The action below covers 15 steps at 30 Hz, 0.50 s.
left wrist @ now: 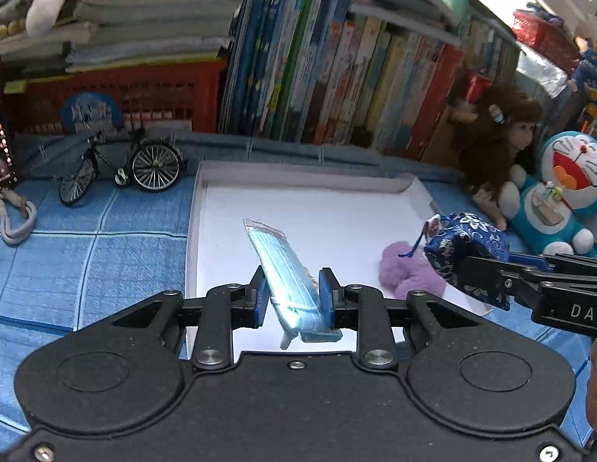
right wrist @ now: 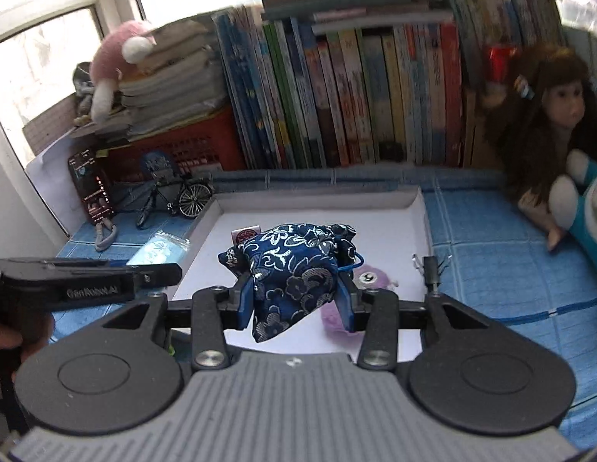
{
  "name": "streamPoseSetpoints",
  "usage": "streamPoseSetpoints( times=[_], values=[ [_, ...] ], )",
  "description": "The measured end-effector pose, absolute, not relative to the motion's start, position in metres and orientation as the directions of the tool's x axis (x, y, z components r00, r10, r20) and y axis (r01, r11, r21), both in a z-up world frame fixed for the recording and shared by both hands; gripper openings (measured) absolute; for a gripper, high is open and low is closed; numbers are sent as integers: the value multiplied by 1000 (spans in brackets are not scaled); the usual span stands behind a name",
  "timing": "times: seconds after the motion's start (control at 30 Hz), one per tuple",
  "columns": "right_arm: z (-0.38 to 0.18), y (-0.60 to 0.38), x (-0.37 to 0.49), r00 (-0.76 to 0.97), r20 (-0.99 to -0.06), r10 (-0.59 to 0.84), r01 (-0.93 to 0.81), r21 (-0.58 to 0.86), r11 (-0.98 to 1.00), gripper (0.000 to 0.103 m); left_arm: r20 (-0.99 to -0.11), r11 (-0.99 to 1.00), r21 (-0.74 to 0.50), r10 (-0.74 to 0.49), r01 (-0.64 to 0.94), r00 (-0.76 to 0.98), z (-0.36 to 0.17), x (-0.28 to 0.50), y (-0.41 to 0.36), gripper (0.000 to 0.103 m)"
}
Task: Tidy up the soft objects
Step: 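Lift and carry the mask and floral pouch with both grippers to the tray, then lower the mask and pouch into the tray and open both grippers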
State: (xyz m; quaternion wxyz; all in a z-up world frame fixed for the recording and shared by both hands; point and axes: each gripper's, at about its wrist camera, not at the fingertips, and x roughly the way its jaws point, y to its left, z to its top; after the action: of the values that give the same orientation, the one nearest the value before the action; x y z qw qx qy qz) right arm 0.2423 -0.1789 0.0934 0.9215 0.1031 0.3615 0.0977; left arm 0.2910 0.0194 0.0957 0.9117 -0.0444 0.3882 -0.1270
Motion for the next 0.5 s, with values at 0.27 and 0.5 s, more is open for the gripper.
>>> streamPoseSetpoints(
  times=[0.27, 0.5],
  values=[
    [75, -150, 275, 665, -715, 214, -115, 184, 976, 47, -750, 971, -174, -240, 167, 616, 66, 320, 16, 26],
    [55, -134, 293, 606, -778, 168, -140, 103, 985, 47, -780, 971, -174, -236, 162, 580, 47, 336, 13, 26]
  ],
)
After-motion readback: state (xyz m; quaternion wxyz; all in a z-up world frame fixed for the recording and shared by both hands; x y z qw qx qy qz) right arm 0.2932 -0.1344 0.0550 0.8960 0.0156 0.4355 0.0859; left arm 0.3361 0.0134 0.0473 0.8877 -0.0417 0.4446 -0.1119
